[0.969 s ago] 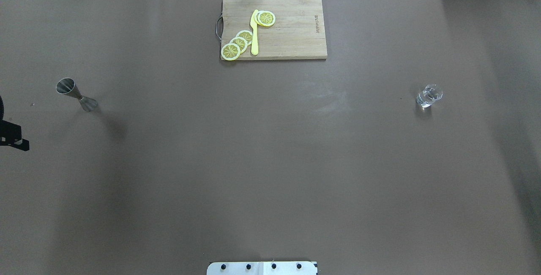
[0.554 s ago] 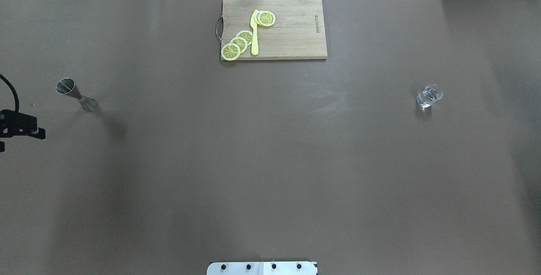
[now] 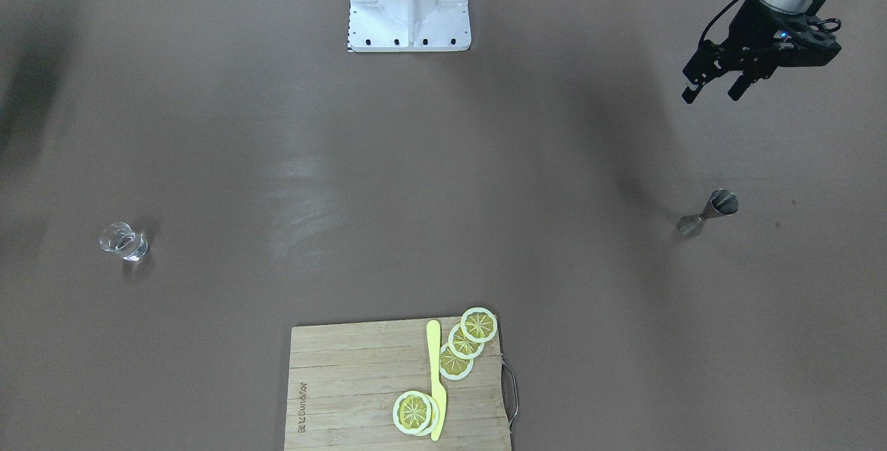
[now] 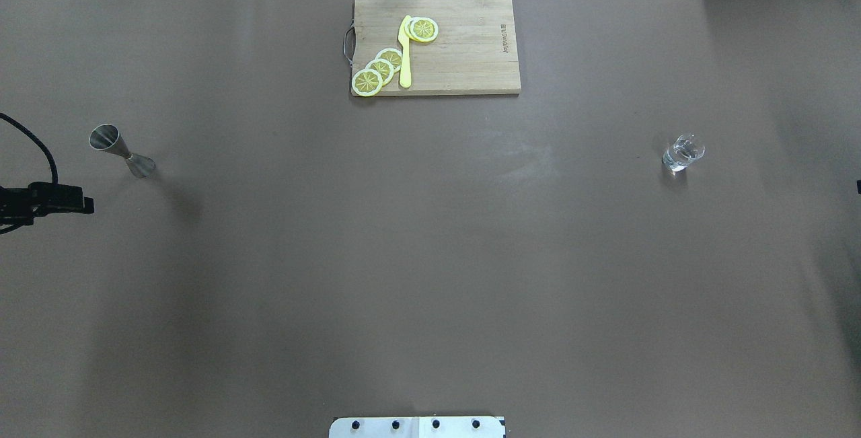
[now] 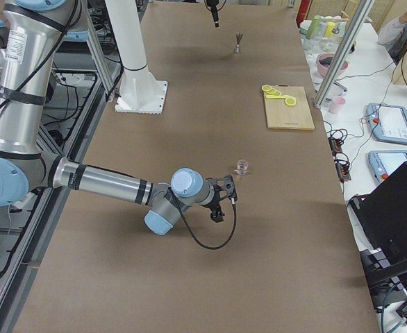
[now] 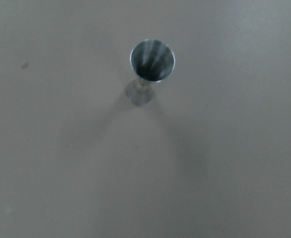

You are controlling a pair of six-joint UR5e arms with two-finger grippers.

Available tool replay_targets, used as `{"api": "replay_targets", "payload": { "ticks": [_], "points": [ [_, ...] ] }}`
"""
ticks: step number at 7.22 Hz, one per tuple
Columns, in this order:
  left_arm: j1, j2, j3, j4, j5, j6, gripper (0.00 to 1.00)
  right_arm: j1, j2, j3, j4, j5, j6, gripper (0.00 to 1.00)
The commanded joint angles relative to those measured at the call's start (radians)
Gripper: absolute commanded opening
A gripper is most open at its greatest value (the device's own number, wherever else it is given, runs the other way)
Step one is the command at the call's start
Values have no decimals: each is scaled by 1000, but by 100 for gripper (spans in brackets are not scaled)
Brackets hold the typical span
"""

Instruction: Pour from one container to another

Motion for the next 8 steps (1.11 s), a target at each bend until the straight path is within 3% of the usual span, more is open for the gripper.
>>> {"api": "replay_targets", "payload": {
  "ticks": [1,3,5,8],
  "points": [
    [16,0,71,-139,40,2,98,-68,5,1,72,-49,5,100],
    [89,-21,90,-147,217,4,98,-140,8,1,143,-115,-7,100],
    [239,-49,82,-137,539,-4,98,-150,41,-7,144,-126,-114,100],
    [336,-78,81,-59,765,-1,98,-151,90,-66,149,-128,-256,100]
  ]
}}
